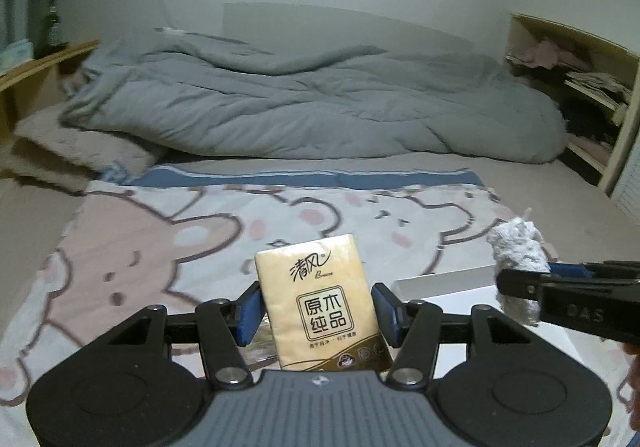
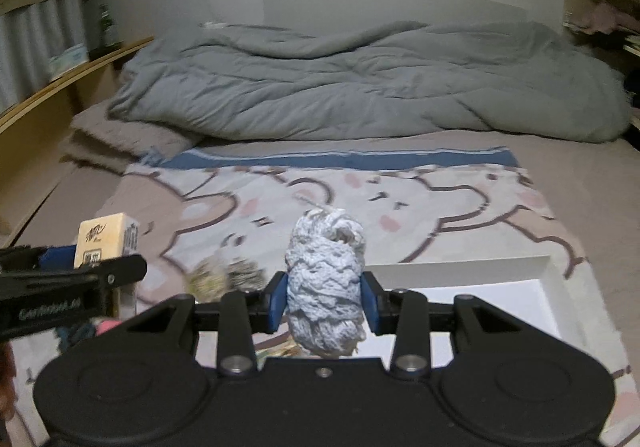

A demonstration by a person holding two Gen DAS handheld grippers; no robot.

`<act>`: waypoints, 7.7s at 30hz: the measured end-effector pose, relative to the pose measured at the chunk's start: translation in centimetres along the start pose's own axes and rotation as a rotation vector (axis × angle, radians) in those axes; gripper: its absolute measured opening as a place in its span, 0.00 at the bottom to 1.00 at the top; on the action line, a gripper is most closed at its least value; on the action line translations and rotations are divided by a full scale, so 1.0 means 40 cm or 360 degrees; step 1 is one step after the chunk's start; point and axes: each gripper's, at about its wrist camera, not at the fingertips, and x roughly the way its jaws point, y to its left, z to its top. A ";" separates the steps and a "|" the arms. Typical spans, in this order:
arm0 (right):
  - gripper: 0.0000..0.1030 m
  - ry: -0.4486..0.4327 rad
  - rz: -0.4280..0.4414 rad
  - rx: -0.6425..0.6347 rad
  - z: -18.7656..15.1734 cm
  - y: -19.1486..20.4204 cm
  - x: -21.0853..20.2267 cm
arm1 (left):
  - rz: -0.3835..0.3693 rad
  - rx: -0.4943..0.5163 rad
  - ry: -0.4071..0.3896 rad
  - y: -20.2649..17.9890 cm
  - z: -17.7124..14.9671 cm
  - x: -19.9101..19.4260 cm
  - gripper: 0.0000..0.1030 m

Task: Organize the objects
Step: 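Carry both items to the white box and open both tools inside it, then withdraw both open tools from the box back toward the remaining items, then grasp the pink-and-white crocheted doll with the left tool while the right tool grasps the blue floral pouch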

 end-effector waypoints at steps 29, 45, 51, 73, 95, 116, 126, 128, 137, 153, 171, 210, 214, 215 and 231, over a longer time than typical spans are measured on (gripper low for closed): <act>0.39 0.0390 -0.0196 0.0187 -0.086 -0.327 0.298 | -0.0329 0.0121 0.0395 -0.284 -0.054 0.437 0.56; 0.39 0.0427 -0.0114 0.0266 -0.084 -0.361 0.394 | -0.0314 -0.0011 0.0461 -0.257 -0.070 0.547 0.58; 0.40 0.0431 -0.0106 0.0293 -0.078 -0.366 0.407 | -0.0349 -0.0005 0.0467 -0.256 -0.066 0.541 0.66; 0.59 0.0407 -0.0056 0.0355 -0.078 -0.360 0.371 | -0.0281 -0.0066 0.0415 -0.227 -0.040 0.476 0.72; 0.77 0.0197 -0.0172 0.0268 -0.079 -0.337 0.149 | -0.0180 0.0056 0.0337 -0.201 -0.049 0.309 0.92; 1.00 0.0105 -0.0275 0.0200 -0.131 -0.304 0.012 | -0.0150 0.0130 0.0221 -0.170 -0.072 0.171 1.00; 1.00 0.0067 -0.0317 0.0202 -0.136 -0.293 -0.009 | -0.0131 0.0119 0.0180 -0.138 -0.071 0.149 1.00; 1.00 0.0050 -0.0309 0.0232 -0.134 -0.293 -0.008 | -0.0118 0.0125 0.0166 -0.125 -0.070 0.145 1.00; 1.00 0.0051 -0.0269 0.0198 -0.113 -0.218 0.029 | -0.0018 0.0094 0.0119 -0.025 -0.064 0.124 1.00; 1.00 0.0063 -0.0092 0.0111 -0.071 -0.033 0.099 | 0.0162 0.0023 0.0067 0.180 -0.065 0.072 1.00; 1.00 0.0075 0.0081 -0.0048 -0.074 0.091 0.160 | 0.0177 -0.0210 0.0305 0.316 -0.108 0.092 1.00; 0.84 0.0802 0.0253 -0.0786 -0.228 0.229 0.398 | 0.0162 -0.0720 0.0686 0.386 -0.236 0.303 0.55; 0.79 0.0794 0.0265 -0.0788 -0.229 0.234 0.392 | 0.0094 -0.0590 0.0689 0.378 -0.233 0.306 0.52; 0.79 0.0787 0.0271 -0.0793 -0.229 0.235 0.388 | 0.0077 -0.0557 0.0693 0.376 -0.232 0.307 0.52; 0.75 0.0854 0.0603 -0.0822 -0.264 0.276 0.289 | -0.0254 0.0005 0.0792 0.347 -0.255 0.250 0.51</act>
